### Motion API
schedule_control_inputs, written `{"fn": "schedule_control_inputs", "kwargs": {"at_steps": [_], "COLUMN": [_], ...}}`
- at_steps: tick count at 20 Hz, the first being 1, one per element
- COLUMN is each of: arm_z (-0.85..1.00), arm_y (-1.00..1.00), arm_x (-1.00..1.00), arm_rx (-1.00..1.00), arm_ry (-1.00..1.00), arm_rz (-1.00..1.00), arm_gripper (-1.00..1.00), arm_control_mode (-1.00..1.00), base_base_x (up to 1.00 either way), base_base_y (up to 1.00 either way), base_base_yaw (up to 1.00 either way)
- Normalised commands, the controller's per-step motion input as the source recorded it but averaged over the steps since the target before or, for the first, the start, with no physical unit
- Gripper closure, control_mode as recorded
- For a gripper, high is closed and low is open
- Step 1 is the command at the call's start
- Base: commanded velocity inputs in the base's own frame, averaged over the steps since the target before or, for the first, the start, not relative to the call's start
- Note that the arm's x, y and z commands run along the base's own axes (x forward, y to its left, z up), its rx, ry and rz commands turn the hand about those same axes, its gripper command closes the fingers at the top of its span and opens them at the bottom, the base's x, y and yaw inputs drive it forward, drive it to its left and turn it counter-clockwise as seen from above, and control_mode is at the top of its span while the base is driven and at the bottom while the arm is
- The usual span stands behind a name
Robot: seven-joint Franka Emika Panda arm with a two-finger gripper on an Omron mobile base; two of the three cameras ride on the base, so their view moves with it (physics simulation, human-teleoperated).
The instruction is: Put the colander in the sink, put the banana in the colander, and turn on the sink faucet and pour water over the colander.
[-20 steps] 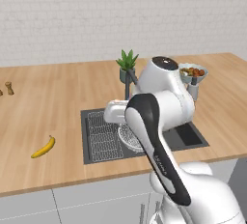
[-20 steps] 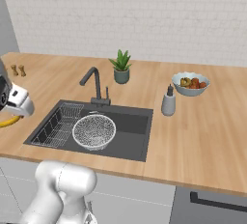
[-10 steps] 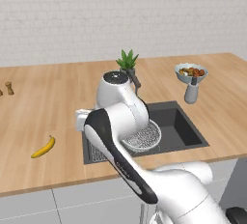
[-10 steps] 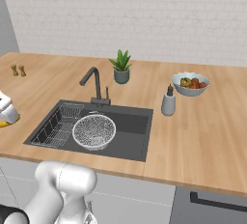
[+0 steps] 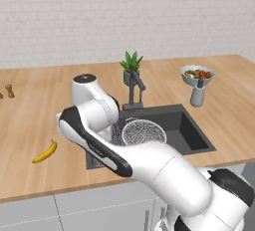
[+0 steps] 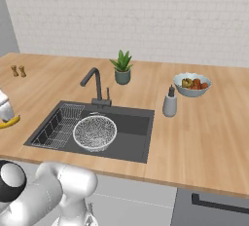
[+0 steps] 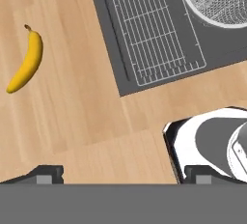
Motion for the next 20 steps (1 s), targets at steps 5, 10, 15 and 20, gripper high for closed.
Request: {"fn": "schedule_control_inputs", "kwargs": {"at_steps": [5,10,15,20], "arm_z": [-0.26,-0.43,-0.45,-0.36], "arm_y": [0.48,0.35,0.33,0.34], "arm_x": [0.24,0.10,0.00,0.27], "arm_rx": [-0.11,0.00,0.00,0.00], "arm_ry": [0.00,0.00,0.00,0.00], "arm_rz": [-0.04,-0.10,-0.13,-0.06], "arm_gripper": [-1.00,-1.00,-1.00,-1.00], "arm_control_mode": [-1.00,-1.00,-1.00,-1.00], "base_base_x": [0.00,0.00,0.00,0.00], "base_base_y": [0.00,0.00,0.00,0.00], "base_base_yaw": [0.00,0.00,0.00,0.00]}}
